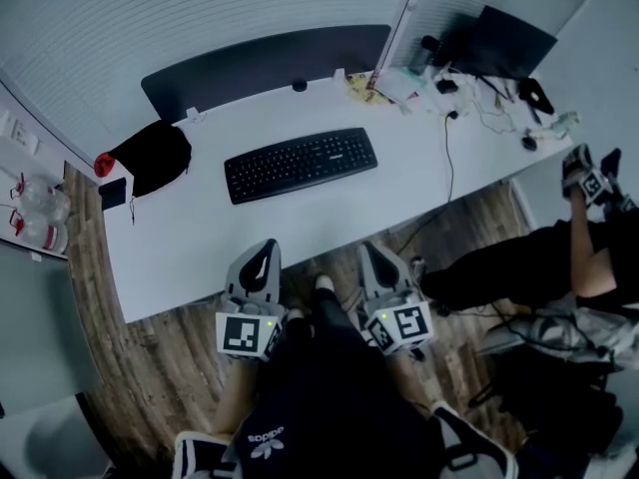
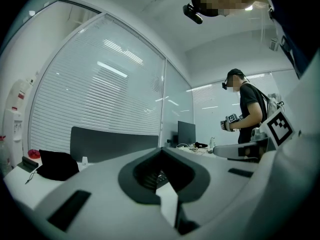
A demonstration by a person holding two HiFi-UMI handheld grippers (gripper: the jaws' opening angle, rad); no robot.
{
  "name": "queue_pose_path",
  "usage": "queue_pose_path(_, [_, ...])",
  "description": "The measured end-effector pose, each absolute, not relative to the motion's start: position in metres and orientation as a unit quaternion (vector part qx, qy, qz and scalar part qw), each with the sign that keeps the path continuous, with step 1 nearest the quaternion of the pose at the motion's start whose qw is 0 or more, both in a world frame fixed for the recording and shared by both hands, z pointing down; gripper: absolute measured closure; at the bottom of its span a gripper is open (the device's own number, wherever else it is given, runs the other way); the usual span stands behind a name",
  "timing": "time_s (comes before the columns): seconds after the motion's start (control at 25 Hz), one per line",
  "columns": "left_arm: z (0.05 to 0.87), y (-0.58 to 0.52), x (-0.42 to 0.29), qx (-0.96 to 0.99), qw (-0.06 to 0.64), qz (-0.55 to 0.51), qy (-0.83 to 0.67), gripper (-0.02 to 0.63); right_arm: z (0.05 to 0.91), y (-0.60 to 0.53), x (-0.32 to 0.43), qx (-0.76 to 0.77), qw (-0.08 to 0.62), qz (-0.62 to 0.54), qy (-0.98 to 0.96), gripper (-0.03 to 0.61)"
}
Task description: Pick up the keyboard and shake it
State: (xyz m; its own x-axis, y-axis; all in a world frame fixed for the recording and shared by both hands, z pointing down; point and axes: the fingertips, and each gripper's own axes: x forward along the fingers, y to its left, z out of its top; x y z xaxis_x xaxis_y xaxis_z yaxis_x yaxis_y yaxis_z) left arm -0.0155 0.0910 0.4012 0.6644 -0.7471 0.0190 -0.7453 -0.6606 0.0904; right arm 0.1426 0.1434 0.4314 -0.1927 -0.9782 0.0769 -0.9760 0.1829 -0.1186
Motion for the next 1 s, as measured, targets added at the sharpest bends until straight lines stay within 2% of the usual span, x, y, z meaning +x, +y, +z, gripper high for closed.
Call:
queue_pose_path(0.6, [0.412,-0.029,0.021,0.876,0.045,0.030,-0.480,0.618,0.425,-0.006,0.211,-0.589,0.004,-0.095,0.803,0.575])
queue_pose_path(1.0, [0.418,-0.074,0.033,0.832,0.048,0.037,-0.552,0.618,0.441,-0.077,0.261,-0.546,-0.025,-0.107,0.830,0.575])
